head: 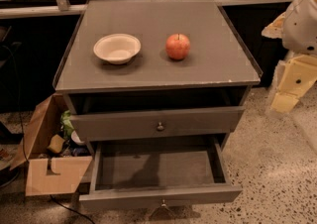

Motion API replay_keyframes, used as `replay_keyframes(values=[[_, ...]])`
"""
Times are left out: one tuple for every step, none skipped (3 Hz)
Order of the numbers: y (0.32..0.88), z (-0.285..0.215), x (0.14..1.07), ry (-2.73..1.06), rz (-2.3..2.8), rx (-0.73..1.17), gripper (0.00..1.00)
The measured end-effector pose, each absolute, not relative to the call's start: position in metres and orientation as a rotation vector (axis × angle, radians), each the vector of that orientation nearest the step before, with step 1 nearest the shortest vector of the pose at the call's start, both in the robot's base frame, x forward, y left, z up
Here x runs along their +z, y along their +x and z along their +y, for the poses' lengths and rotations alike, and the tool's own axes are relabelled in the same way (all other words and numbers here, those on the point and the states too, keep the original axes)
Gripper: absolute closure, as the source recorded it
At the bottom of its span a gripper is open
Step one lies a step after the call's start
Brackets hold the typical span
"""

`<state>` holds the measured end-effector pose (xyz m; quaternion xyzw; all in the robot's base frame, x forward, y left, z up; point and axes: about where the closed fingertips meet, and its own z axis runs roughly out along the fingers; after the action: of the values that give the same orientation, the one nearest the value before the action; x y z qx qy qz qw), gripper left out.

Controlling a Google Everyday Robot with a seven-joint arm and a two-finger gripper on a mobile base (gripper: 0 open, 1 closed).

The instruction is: Close middle drawer

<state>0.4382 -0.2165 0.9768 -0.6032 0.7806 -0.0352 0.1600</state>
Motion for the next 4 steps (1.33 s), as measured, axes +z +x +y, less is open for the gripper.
replay_keyframes(values=[[0.4382, -0.2165, 0.9768, -1.723, 2.23, -0.101, 0.0], [0.4382, -0.2165, 0.9768, -1.723, 2.23, -0.101, 0.16], [0.4382, -0.2165, 0.9769, -1.723, 2.23, -0.101, 0.4], [0.4382, -0.2165, 0.9769, -1.723, 2.23, -0.101, 0.63]])
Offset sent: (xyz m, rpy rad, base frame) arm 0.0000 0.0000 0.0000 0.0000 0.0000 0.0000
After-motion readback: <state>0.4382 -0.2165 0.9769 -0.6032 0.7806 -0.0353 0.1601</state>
